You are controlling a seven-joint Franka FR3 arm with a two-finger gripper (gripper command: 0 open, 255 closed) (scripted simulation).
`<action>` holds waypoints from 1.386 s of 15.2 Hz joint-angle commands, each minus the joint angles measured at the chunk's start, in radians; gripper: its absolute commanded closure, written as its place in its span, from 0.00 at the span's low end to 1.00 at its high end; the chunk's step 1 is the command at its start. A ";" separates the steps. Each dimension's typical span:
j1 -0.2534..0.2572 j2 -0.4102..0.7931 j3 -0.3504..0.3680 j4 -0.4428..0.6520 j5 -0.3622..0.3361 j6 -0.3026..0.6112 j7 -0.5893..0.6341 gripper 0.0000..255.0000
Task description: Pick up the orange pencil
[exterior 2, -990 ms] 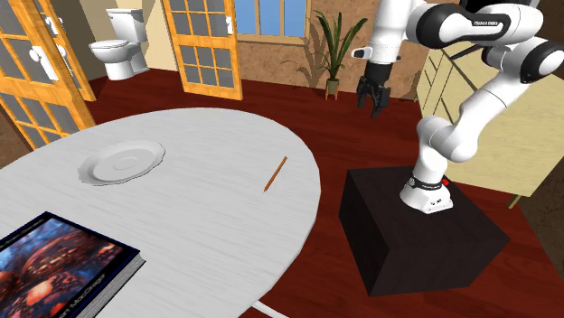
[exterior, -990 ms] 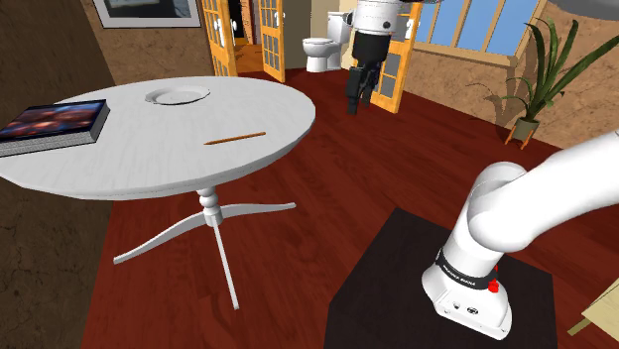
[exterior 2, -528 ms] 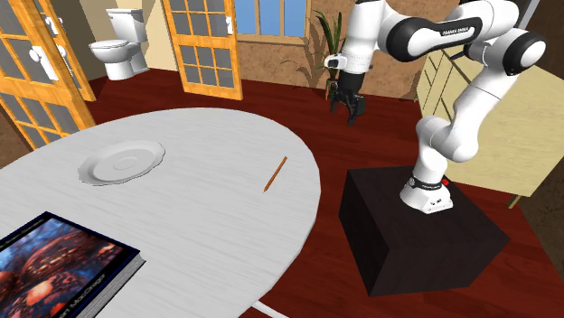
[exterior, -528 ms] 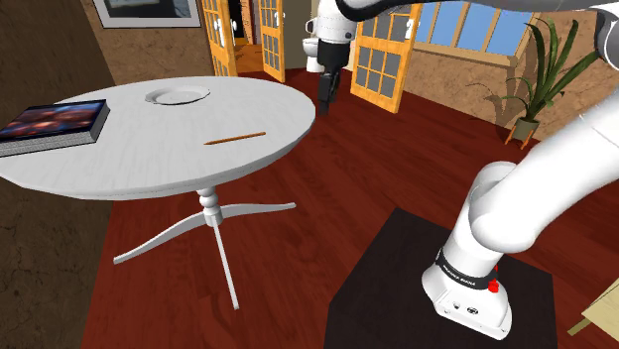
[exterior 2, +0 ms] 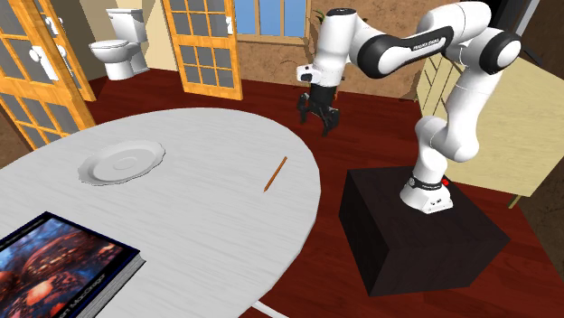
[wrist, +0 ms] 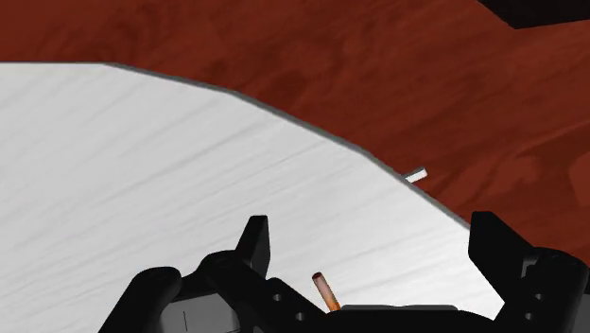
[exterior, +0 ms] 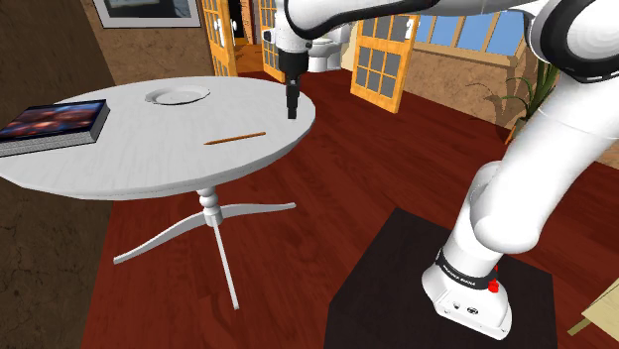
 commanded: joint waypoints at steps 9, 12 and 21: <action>0.062 0.326 0.057 0.297 -0.094 0.073 -0.233 0.00; 0.072 0.370 0.066 0.329 -0.110 0.090 -0.260 0.00; 0.070 0.374 0.064 0.246 -0.117 0.175 -0.246 1.00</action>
